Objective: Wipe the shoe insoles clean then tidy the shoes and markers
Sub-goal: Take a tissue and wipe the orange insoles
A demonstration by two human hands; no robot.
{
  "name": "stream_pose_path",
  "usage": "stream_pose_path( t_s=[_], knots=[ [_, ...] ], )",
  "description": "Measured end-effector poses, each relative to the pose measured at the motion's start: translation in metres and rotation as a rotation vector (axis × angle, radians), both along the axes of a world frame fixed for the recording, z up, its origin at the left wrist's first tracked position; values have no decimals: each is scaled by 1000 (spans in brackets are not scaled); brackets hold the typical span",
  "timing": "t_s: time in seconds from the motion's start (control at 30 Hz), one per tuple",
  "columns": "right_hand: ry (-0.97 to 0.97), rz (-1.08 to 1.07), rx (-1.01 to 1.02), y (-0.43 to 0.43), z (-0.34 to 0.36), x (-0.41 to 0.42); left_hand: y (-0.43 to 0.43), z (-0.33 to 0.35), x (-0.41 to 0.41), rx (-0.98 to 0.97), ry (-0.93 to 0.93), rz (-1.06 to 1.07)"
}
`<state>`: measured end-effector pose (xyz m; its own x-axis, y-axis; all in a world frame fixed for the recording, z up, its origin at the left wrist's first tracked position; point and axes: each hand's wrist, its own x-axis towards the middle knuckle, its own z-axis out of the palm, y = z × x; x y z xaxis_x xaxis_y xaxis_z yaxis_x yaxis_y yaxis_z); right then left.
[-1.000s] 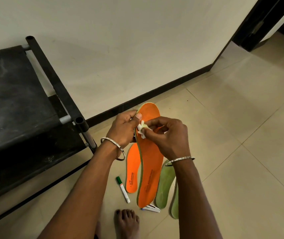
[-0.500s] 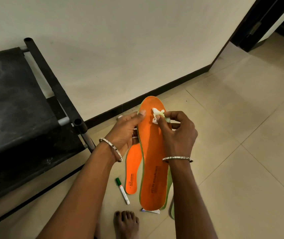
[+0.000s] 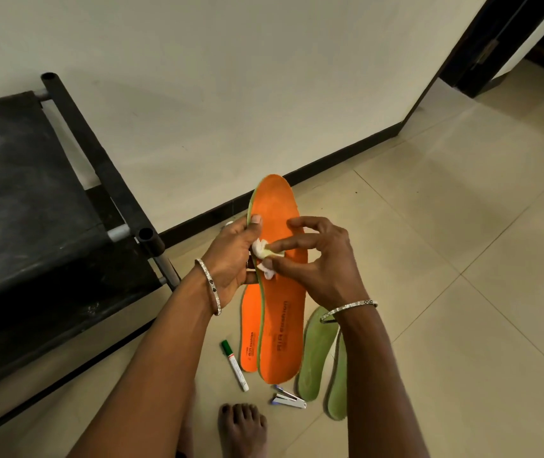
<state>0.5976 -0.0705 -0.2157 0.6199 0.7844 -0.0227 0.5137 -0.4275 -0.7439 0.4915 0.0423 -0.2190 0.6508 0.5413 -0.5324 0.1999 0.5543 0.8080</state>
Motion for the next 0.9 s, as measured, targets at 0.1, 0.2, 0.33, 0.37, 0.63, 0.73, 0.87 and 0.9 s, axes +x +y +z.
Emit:
stream_pose_path(
  t_s=[0.1, 0.2, 0.33, 0.37, 0.63, 0.73, 0.87, 0.9],
  knots=[
    [-68, -60, -16, 0, 0, 1, 0, 0, -2, 29, 35, -56],
    [-188, -281, 75, 5, -5, -1, -5, 4, -2, 27, 23, -149],
    [-202, -257, 111, 6, -7, -4, -4, 3, -1, 61, 26, -153],
    [-166, -163, 99, 4, -5, -3, -2, 2, -1, 69, 32, -133],
    [-111, -5, 110, 6, -3, -6, 2, 0, -3, 164, 68, -145],
    [-220, -203, 143, 10, -11, -5, -2, 2, -4, 198, 56, -232],
    [-257, -423, 202, 6, -12, -2, -5, 4, -2, 204, 74, -324],
    [-245, -429, 208, 5, -11, -1, -5, 4, -2, 209, 82, -339]
  ],
)
